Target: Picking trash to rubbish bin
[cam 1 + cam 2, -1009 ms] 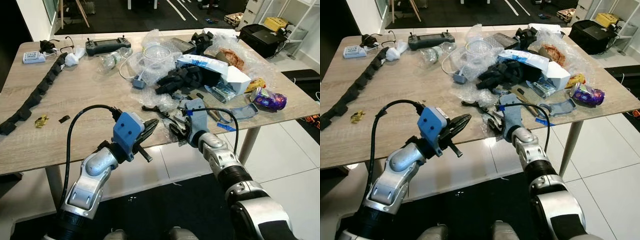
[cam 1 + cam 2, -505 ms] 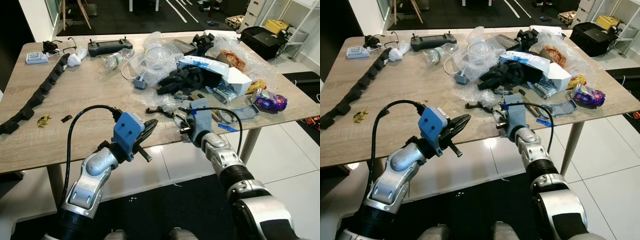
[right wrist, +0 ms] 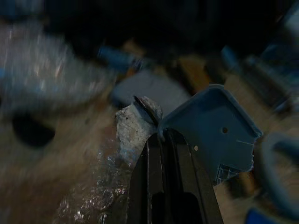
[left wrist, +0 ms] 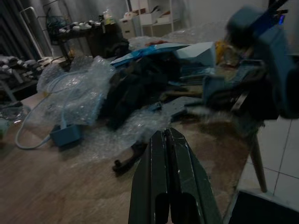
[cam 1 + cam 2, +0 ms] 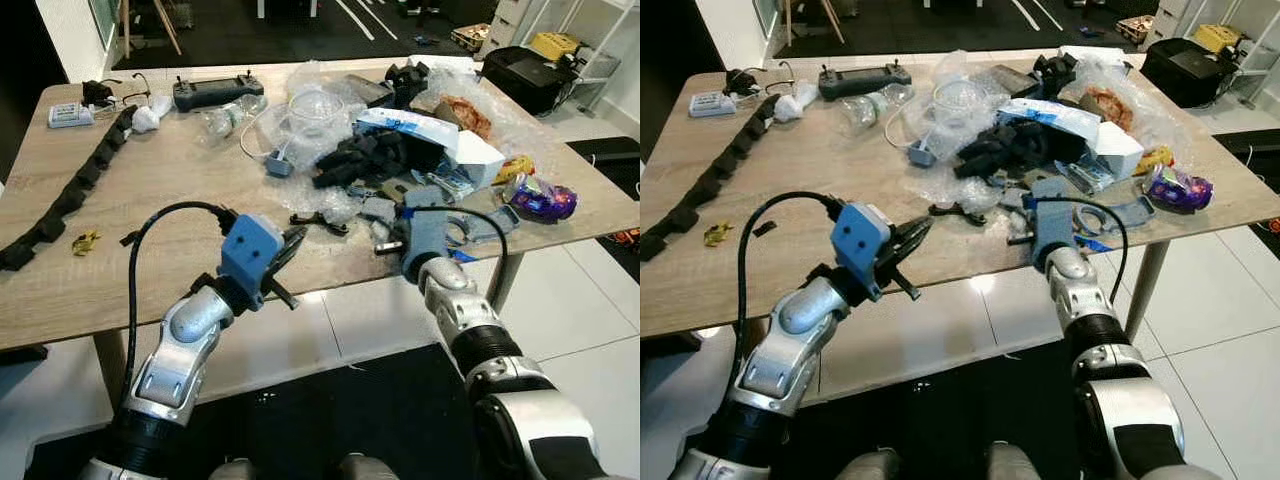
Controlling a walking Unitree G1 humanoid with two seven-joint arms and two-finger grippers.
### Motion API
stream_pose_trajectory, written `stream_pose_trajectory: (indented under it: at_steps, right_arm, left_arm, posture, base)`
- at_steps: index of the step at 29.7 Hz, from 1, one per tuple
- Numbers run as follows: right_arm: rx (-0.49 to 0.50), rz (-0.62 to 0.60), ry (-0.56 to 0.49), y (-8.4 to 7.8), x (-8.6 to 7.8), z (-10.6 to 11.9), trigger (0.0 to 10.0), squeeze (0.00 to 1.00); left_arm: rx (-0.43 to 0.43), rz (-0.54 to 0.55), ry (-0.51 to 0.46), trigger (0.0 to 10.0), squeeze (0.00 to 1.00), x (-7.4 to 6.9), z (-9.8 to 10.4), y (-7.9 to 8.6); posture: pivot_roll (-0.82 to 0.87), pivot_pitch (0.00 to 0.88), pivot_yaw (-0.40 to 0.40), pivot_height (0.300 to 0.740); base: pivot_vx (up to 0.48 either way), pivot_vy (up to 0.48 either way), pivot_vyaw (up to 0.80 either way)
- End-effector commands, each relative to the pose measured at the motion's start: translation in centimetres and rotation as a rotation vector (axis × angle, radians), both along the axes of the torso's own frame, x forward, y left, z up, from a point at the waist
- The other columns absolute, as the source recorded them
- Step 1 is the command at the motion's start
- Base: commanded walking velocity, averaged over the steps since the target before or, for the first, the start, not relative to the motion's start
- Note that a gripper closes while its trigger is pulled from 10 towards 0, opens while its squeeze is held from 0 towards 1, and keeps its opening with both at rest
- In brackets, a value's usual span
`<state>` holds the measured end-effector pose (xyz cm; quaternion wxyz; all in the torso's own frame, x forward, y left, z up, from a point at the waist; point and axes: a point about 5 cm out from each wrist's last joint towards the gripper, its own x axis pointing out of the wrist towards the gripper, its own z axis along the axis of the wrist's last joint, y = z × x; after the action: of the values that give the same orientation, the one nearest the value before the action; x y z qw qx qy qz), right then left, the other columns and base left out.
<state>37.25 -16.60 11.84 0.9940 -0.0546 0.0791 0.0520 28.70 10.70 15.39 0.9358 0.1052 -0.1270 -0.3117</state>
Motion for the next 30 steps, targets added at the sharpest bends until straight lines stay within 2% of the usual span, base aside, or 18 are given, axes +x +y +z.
stream_pose_trajectory:
  at_steps: [1,10,19,20,21,22,30]
  right_arm:
    - [0.016,-0.019,-0.074,-0.4,0.5,1.8,0.0,0.0]
    - [0.01,0.003,-0.15,-0.2,1.1,4.2,0.0,0.0]
    - [-0.018,0.018,-0.15,-0.1,1.0,4.2,0.0,0.0]
    - [-0.035,0.027,-0.124,0.1,0.8,3.6,1.0,0.0]
    - [-0.035,0.027,-0.124,0.1,0.8,3.6,1.0,0.0]
    - [-0.075,0.03,-0.088,0.1,0.6,2.7,10.0,0.0]
    - [-0.126,0.023,-0.044,-0.2,0.4,1.4,10.0,0.0]
  left_arm:
    - [-0.02,0.011,-0.003,10.0,0.0,0.2,0.1,0.1]
    - [-0.042,0.011,-0.011,10.0,0.0,0.7,0.7,0.0]
    - [-0.048,0.025,-0.011,10.0,0.0,0.8,0.7,0.2]
    - [-0.042,0.03,-0.012,10.0,0.0,0.9,0.7,0.3]
    - [-0.042,0.03,-0.012,10.0,0.0,0.9,0.7,0.3]
    - [-0.039,0.039,-0.013,10.0,0.0,0.9,0.7,0.3]
    - [-0.031,0.068,-0.016,10.0,0.0,1.2,0.6,0.5]
  posture:
    - [0.0,0.024,-0.031,0.74]
    - [0.0,0.028,-0.024,0.74]
    - [0.0,0.03,-0.023,0.74]
    - [0.0,0.03,-0.023,0.74]
    - [0.0,0.03,-0.023,0.74]
    - [0.0,0.032,-0.026,0.74]
    - [0.0,0.034,-0.026,0.74]
  base:
    - [0.0,0.0,0.0]
    - [0.0,0.0,0.0]
    - [0.0,0.0,0.0]
    - [0.0,0.0,0.0]
    - [0.0,0.0,0.0]
    - [0.0,0.0,0.0]
    - [0.0,0.0,0.0]
